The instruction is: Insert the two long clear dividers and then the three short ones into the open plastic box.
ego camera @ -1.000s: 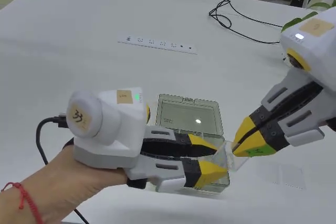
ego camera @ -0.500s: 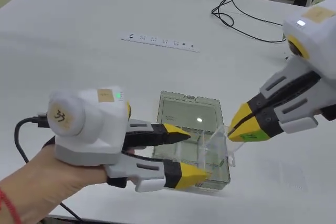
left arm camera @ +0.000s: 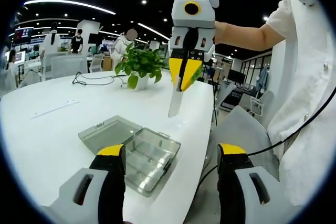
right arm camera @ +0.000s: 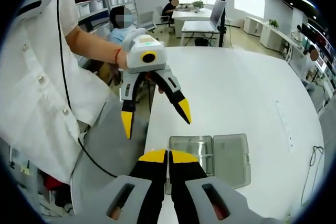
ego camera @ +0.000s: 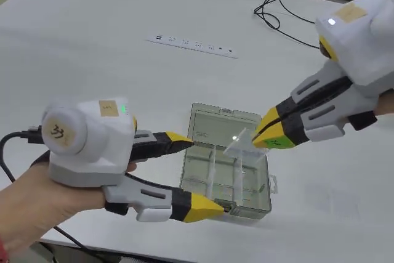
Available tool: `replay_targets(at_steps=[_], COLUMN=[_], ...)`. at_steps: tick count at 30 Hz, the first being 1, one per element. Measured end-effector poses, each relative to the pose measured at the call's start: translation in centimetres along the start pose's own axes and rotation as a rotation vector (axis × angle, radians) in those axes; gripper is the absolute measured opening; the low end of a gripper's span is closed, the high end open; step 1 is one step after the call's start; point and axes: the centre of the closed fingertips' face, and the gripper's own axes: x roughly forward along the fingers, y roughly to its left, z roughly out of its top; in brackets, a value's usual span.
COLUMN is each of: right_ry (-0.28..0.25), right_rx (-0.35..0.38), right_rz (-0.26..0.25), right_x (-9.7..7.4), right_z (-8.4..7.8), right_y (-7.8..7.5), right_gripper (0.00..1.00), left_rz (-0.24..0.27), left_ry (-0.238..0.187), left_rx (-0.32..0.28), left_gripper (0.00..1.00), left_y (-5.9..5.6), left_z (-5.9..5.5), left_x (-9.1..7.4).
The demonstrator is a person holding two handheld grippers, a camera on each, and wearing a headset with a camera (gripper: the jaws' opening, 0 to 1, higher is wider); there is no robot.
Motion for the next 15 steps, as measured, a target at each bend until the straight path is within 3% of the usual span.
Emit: replay_targets(at_steps=[12,15], right_ry=[0.000,-0.001], right_rx=[0.013,0.017], right_rz=[-0.044,-0.051], right_x=[3.1,4.1], right_z=[0.0,-0.3], right_y=[-2.8,-3.4], right_gripper=[0.03,0.03], left_rz=[0.053,0.054], left_ry=[0.027,0.033], left_rx=[-0.014,-0.013], left_gripper=[0.95,0.97], left_y=[1.8,1.9], left_z=[-1.7,-2.1], left_x=[-1.4,-1.6])
